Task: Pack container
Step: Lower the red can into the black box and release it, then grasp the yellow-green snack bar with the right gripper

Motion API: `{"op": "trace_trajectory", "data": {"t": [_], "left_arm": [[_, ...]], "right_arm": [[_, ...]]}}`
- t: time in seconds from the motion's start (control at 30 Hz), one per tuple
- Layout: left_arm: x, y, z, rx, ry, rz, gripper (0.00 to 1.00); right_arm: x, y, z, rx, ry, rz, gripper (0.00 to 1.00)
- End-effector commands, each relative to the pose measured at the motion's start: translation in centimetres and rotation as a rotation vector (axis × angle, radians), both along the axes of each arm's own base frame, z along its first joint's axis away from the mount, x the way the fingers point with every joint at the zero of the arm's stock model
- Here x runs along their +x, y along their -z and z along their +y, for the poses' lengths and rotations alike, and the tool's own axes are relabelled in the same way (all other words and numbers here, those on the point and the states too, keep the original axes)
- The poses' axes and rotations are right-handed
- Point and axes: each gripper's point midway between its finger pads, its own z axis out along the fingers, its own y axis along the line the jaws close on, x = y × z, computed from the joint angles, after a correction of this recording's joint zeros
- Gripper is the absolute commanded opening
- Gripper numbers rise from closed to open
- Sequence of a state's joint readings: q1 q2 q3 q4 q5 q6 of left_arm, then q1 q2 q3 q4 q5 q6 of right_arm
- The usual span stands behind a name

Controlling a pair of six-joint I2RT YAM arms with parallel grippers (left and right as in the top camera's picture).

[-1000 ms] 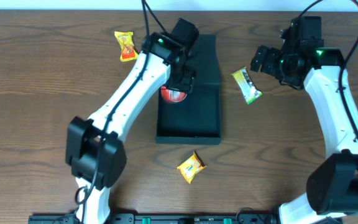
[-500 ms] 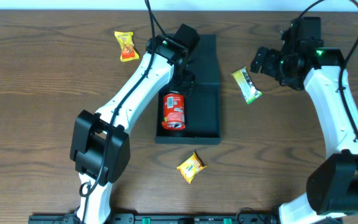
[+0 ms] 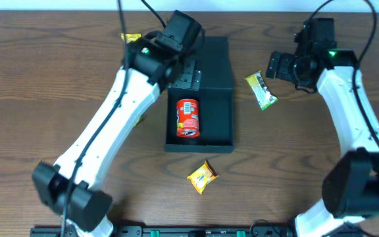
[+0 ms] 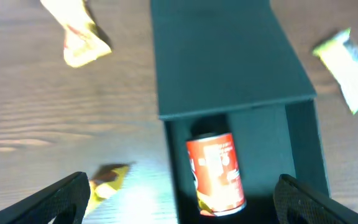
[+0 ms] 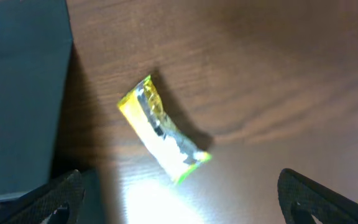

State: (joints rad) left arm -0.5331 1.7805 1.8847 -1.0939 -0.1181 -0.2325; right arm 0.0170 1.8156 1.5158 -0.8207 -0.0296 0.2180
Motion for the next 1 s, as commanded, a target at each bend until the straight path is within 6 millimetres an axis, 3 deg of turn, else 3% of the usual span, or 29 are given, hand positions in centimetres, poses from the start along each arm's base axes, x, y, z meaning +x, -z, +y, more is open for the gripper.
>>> {"op": "trace_trajectory", "data": {"t": [0.0,0.13,0.33,0.4,0.47,0.6,0.77,0.87,0.97], "left_arm": [[0.3,-2.3,2.3,0.076,-0.038,-0.092,0.95],[0.2,-3.3,3.2,0.103,-0.064,-0.128,0.96],[0.2,-3.3,3.2,0.104,-0.064,-0.126,0.95],[0.2,-3.3,3.3,0.104,-0.064,-0.124,0.95],[0.1,-3.2,3.3,0.106,-0.064,-0.122,0.95],[0.1,-3.2,3.3,0.106,-0.064,-0.122,0.95],[0.1,-3.2,3.3,0.105,-0.064,-0.123,0.95],[0.2,-3.3,3.3,0.105,-0.064,-0.124,0.95],[0.2,-3.3,3.2,0.103,-0.064,-0.127,0.95]], "right_arm": [[0.1,2.5,1.3,-0.083,-0.214,0.049,0.99],[-1.4,6.1,1.8,-0.099,-0.292,0.177,0.95],[-0.8,10.3,1.9,-0.093,-0.294,0.231,0.50],[-0.9,11.1,1.9,-0.092,-0.294,0.248,0.47],[-1.0,11.5,1.9,-0.091,-0.295,0.258,0.46],[-0.4,11.8,1.9,-0.092,-0.294,0.240,0.25],[0.1,11.7,2.0,-0.085,-0.268,0.219,0.23],[0.1,11.7,2.1,-0.074,-0.263,0.219,0.16],[0.2,11.6,2.2,-0.061,-0.231,0.220,0.01]]}}
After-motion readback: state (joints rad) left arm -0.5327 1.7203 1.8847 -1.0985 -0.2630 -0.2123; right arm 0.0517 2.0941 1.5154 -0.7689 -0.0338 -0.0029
